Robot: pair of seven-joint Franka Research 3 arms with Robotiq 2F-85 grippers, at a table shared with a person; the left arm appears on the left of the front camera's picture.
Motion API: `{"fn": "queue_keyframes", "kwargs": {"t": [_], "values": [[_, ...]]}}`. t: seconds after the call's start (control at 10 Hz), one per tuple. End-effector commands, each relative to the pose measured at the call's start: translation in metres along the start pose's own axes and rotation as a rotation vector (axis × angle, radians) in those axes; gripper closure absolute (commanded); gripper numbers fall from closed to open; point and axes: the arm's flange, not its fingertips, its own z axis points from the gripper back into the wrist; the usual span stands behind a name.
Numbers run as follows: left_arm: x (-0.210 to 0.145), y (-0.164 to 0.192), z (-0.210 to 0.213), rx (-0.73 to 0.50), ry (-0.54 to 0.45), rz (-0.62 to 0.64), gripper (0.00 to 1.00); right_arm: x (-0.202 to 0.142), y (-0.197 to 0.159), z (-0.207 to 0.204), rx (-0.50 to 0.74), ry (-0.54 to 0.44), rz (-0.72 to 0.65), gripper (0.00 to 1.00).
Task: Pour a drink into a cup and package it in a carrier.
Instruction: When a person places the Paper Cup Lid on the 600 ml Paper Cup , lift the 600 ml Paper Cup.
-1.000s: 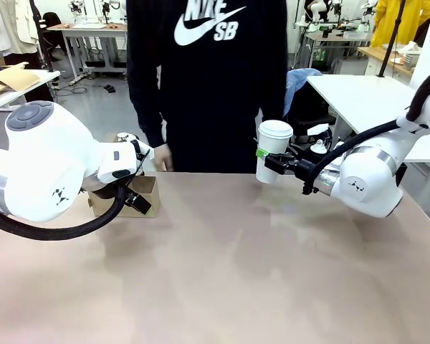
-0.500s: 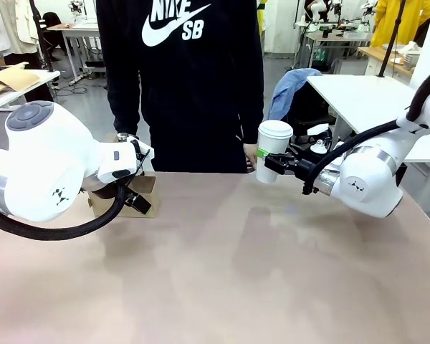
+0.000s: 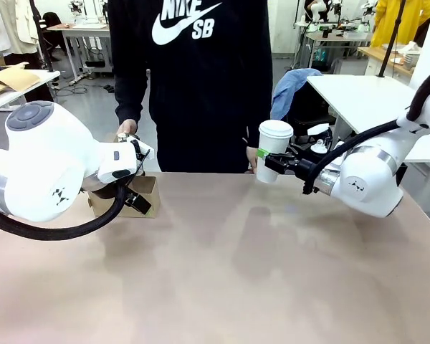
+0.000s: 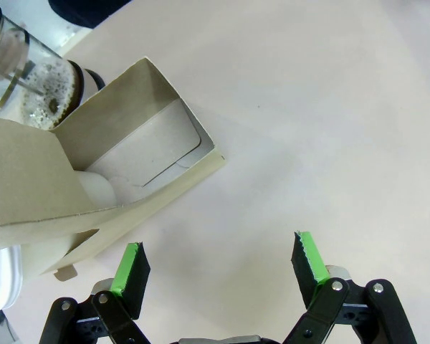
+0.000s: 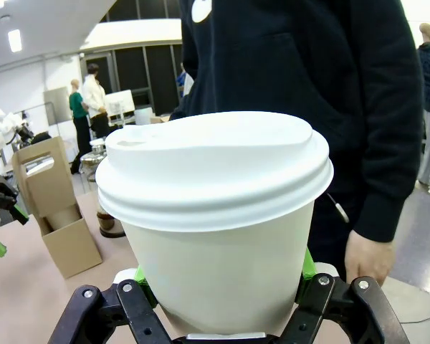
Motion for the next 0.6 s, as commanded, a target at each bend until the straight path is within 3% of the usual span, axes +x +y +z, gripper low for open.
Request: {"fn": "queue_keyframes", "kwargs": {"t": [0.0, 0.5], "values": [[0.000, 0.000, 0.000, 0.000, -0.001, 0.000, 0.00, 0.046, 0.005, 0.005, 0.016, 0.017, -0.003, 0.19], [0.000, 0.000, 0.000, 0.000, -0.001, 0.000, 0.00, 0.183, 0.038, 0.034, 0.101, 0.070, -0.036, 0.19]]}}
